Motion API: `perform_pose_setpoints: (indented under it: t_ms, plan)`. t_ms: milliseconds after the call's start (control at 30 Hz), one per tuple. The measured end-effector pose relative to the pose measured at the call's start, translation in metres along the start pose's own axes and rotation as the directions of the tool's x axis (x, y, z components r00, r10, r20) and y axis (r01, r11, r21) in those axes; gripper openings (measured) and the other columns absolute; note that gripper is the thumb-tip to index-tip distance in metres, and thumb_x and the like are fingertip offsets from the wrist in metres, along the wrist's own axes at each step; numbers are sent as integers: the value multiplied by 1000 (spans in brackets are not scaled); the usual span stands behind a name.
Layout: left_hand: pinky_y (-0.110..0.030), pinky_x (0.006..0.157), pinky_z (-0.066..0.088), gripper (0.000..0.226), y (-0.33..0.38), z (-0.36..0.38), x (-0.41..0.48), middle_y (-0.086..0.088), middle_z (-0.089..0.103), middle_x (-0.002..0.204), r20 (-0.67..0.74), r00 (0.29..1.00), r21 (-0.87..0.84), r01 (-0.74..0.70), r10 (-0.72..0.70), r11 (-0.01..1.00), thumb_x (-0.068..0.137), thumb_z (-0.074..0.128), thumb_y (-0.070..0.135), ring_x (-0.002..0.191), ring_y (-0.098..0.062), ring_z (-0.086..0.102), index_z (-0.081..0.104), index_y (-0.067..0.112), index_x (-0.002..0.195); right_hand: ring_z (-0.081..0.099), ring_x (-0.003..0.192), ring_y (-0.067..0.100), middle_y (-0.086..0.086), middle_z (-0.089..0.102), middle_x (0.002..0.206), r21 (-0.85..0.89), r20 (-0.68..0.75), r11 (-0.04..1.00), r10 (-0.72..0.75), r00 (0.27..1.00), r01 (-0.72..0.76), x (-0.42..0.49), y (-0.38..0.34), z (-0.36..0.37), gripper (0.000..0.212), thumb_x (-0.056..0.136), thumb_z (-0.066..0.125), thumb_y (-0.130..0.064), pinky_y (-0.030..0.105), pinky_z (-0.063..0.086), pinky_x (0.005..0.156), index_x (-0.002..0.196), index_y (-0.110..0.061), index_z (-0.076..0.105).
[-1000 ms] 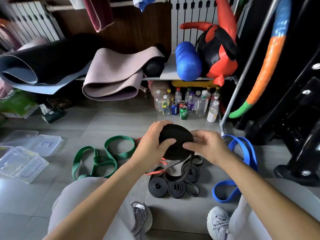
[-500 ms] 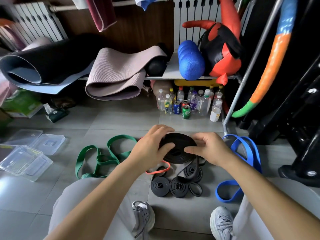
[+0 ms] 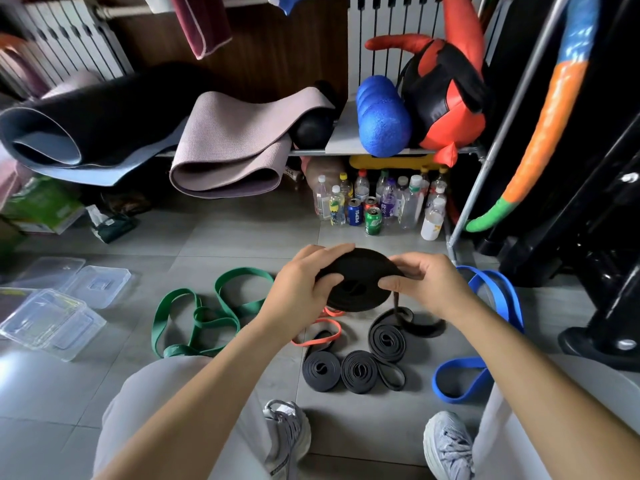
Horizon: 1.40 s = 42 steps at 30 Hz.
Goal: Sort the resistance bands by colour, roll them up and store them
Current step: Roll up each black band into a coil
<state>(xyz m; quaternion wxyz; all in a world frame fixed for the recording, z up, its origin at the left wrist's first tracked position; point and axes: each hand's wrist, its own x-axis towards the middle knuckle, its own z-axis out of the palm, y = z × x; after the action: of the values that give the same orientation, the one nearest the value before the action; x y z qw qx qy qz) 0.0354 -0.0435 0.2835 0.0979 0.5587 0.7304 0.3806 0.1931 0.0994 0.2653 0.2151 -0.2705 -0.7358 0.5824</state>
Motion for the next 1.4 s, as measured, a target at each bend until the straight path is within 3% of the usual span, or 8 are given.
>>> perform_pose_setpoints:
  t_ms: [133, 333, 467, 567, 700, 867, 1033, 1400]
  plan:
    - [-3, 81, 38, 53, 2, -5, 1, 17, 54, 99, -71, 994, -133, 68, -78, 989, 86, 60, 4, 93, 4, 53, 53, 44, 119, 65, 81, -8, -21, 70, 78, 90, 17, 996, -14, 1000, 12, 1, 0, 0, 35, 75, 69, 2, 10, 49, 77, 90, -30, 64]
    - [-23, 91, 46, 58, 4, -4, 1, 8, 61, 112, -115, 987, -310, 72, -112, 948, 81, 59, 12, 102, -9, 58, 52, 64, 104, 66, 73, -7, -23, 69, 80, 200, 2, 980, -13, 1000, 12, 1, -2, -4, 32, 75, 66, 7, 7, 49, 70, 89, -22, 64]
    - [-38, 90, 52, 54, 6, -2, -1, 7, 63, 113, -99, 983, -422, 98, -153, 901, 82, 60, 7, 101, -18, 61, 56, 56, 106, 67, 72, -3, -16, 72, 73, 219, -20, 976, -9, 1000, 13, 2, -2, -3, 29, 73, 67, 8, 8, 49, 67, 88, -17, 66]
    - [-39, 89, 52, 49, 6, 0, -3, 13, 60, 112, -48, 991, -344, 97, -121, 934, 84, 59, 5, 102, -16, 60, 50, 45, 111, 68, 72, 2, -11, 73, 72, 212, -32, 977, -6, 999, 13, 3, 1, -2, 27, 70, 70, 4, 12, 51, 68, 87, -17, 67]
    - [-38, 87, 50, 43, 5, 2, -4, 4, 53, 113, 16, 991, 13, 132, -132, 991, 82, 66, 22, 105, -17, 55, 42, 24, 118, 68, 71, 1, -12, 72, 72, 162, 11, 987, -3, 1000, 1, 3, 6, 3, 29, 70, 71, 5, 15, 52, 70, 87, -18, 68]
    - [-36, 81, 47, 70, 5, 6, -8, 1, 44, 130, 206, 972, 439, -193, 110, 877, 84, 62, 29, 114, -23, 48, 24, 35, 143, 66, 69, -2, -14, 72, 69, 63, 99, 998, -3, 995, -3, 1, 9, 10, 25, 71, 73, 4, 13, 50, 67, 80, -20, 68]
    - [-34, 76, 45, 60, 8, 11, -3, -2, 49, 121, 228, 973, 388, -112, 23, 915, 90, 54, 25, 105, -25, 54, 27, 36, 143, 66, 72, -1, -14, 72, 71, 28, 96, 999, 27, 995, -29, 3, 8, 9, 24, 71, 74, -1, 18, 53, 73, 79, -23, 68]
    - [-31, 87, 46, 58, 10, 8, 6, 1, 52, 120, 3, 997, 56, 74, -74, 996, 87, 62, 18, 104, -18, 52, 38, 35, 136, 62, 64, -3, -10, 68, 65, 211, -124, 977, 56, 991, -29, 5, 0, 4, 24, 71, 75, -6, 12, 47, 65, 84, -18, 58]
